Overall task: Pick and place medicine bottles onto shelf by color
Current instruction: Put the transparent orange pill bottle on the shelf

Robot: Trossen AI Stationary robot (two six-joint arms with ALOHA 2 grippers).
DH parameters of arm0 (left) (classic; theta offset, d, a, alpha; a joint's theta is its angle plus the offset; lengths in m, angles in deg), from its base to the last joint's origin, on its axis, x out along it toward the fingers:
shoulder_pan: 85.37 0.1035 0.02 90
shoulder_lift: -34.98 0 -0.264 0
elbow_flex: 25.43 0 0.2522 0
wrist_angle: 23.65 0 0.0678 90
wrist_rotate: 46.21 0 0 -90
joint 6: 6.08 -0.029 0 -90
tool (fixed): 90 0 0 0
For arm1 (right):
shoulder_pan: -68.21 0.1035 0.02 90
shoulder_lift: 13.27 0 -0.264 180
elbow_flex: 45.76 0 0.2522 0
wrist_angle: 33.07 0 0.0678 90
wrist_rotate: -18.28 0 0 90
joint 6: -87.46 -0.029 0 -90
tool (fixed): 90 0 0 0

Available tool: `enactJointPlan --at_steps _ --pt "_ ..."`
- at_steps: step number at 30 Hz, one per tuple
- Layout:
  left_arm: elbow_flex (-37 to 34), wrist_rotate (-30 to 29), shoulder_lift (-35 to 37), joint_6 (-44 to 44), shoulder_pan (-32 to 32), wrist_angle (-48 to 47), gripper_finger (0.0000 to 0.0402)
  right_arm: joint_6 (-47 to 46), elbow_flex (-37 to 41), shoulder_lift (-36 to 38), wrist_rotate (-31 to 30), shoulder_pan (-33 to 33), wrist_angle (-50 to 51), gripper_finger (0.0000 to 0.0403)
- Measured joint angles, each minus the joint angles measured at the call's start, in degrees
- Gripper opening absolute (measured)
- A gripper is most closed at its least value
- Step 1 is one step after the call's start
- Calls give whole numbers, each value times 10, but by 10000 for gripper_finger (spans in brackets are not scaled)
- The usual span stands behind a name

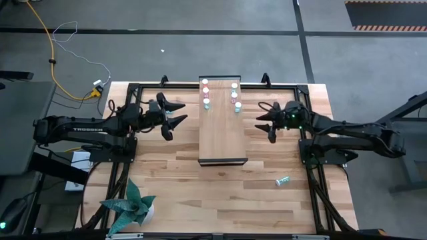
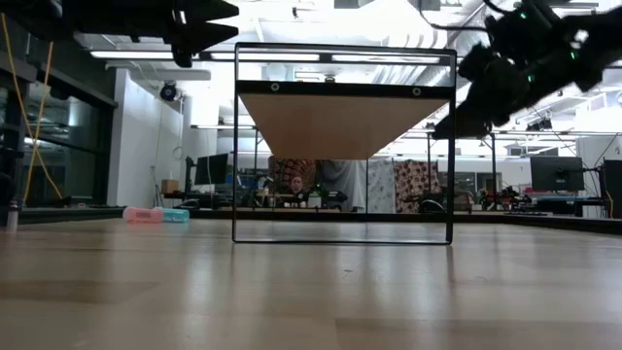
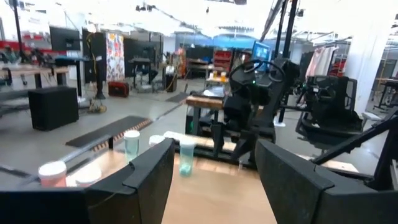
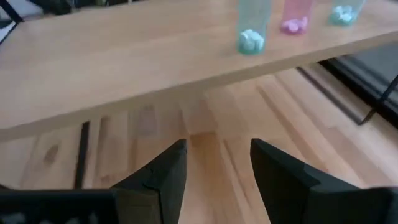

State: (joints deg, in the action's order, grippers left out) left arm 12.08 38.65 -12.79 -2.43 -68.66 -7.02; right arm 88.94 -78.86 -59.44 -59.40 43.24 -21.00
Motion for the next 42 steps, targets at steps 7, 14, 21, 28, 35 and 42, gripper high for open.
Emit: enactJointPlan --at_steps 7,14,21,28,35,42 --pt "0 -34 0 7 0 -31 213 0 121 0 -57 0 -322 170" --pt "48 -178 -6 84 7 -211 213 -5 143 0 -108 0 -431 170" --pt "204 -209 -94 222 69 -669 213 -13 137 0 -106 0 -420 170" --pt "288 -90 -238 180 180 -929 213 -17 137 0 -106 0 -415 170" --pt "286 -22 -373 -12 248 -932 213 -16 137 0 -106 0 -419 170" --pt "286 -118 -447 -106 268 -866 213 -14 137 0 -106 0 -419 170"
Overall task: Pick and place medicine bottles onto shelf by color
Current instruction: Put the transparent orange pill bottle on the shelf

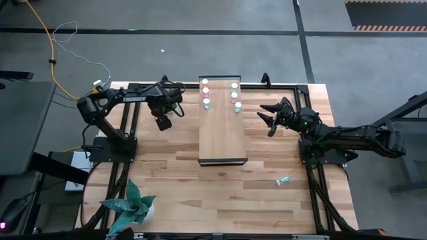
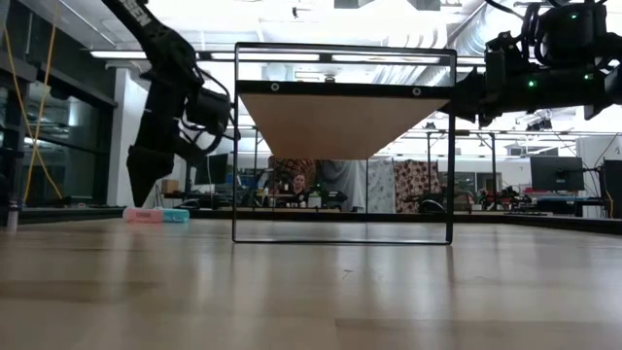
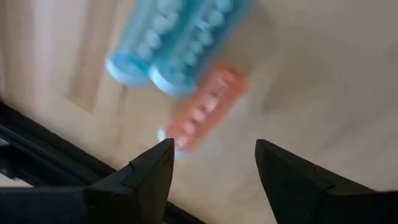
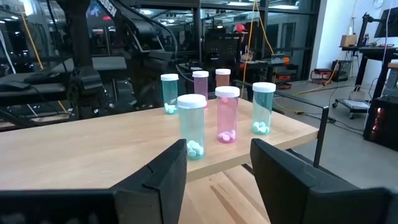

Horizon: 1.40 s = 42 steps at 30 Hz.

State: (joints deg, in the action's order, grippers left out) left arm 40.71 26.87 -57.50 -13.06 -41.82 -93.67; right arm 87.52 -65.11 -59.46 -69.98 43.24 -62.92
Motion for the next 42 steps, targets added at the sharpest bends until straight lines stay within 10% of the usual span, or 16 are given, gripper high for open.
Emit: enactJointPlan --at_steps 42 --pt "-1 -4 -35 -293 64 37 213 -43 0 0 3 0 28 170"
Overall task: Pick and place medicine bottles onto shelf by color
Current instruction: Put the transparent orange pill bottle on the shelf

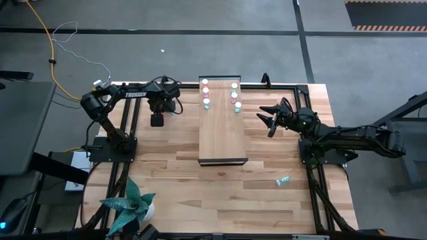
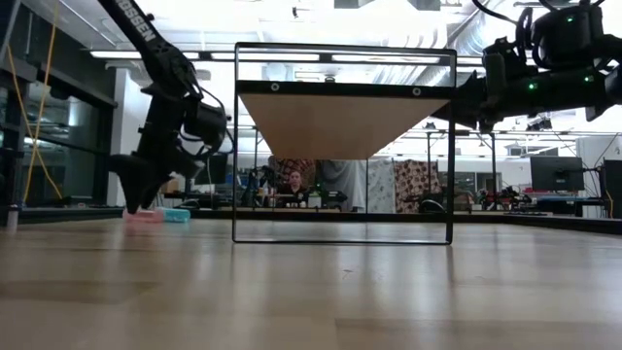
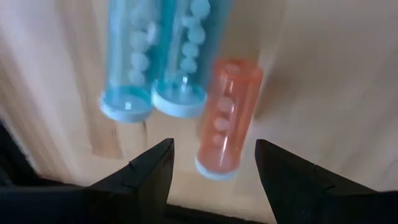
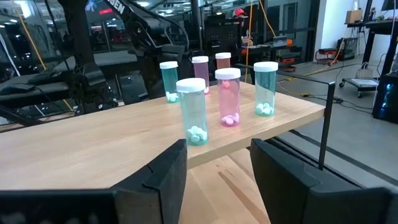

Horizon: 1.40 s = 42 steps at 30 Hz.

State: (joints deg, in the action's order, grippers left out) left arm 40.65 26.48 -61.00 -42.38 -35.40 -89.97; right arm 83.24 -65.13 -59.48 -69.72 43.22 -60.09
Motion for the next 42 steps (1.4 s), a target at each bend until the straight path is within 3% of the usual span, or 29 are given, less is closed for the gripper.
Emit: enactJointPlan --at_steps 7,20,27,34,42 --pt "0 -33 -23 0 -17 -10 213 1 0 0 0 0 5 170" --pt "0 -26 -23 16 -18 -2 213 1 0 0 0 0 6 170" --pt "0 17 -23 35 -33 4 213 5 0 0 0 0 7 170" --pt "0 -1 -23 42 -31 4 213 2 0 0 0 0 7 170" --pt "0 -9 -23 42 -31 4 174 2 0 0 0 0 7 170"
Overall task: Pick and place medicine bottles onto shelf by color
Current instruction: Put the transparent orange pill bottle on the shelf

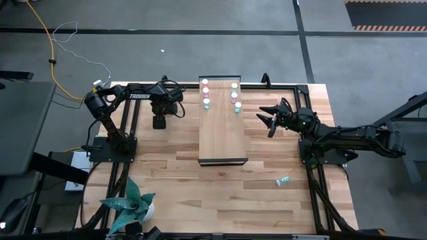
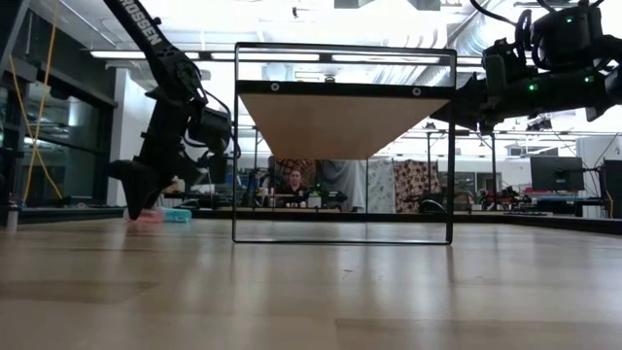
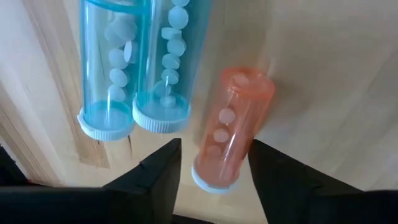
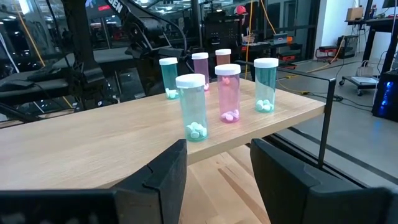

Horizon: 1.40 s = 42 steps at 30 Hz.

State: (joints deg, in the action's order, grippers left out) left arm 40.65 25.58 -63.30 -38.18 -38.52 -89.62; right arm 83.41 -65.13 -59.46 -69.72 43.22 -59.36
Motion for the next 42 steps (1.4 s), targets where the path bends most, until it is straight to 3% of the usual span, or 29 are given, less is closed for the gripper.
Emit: enactJointPlan --at_steps 6,20,29,38,42 --pt "0 10 0 0 0 0 140 2 0 0 0 0 0 170" --pt "0 26 0 9 0 -8 130 2 0 0 0 0 0 170" --pt "1 58 2 26 0 -9 94 2 0 0 0 0 0 170" --pt "0 60 1 46 -2 -7 117 4 0 0 0 0 0 170" --pt "5 65 0 62 -9 -12 108 4 0 0 0 0 0 170"
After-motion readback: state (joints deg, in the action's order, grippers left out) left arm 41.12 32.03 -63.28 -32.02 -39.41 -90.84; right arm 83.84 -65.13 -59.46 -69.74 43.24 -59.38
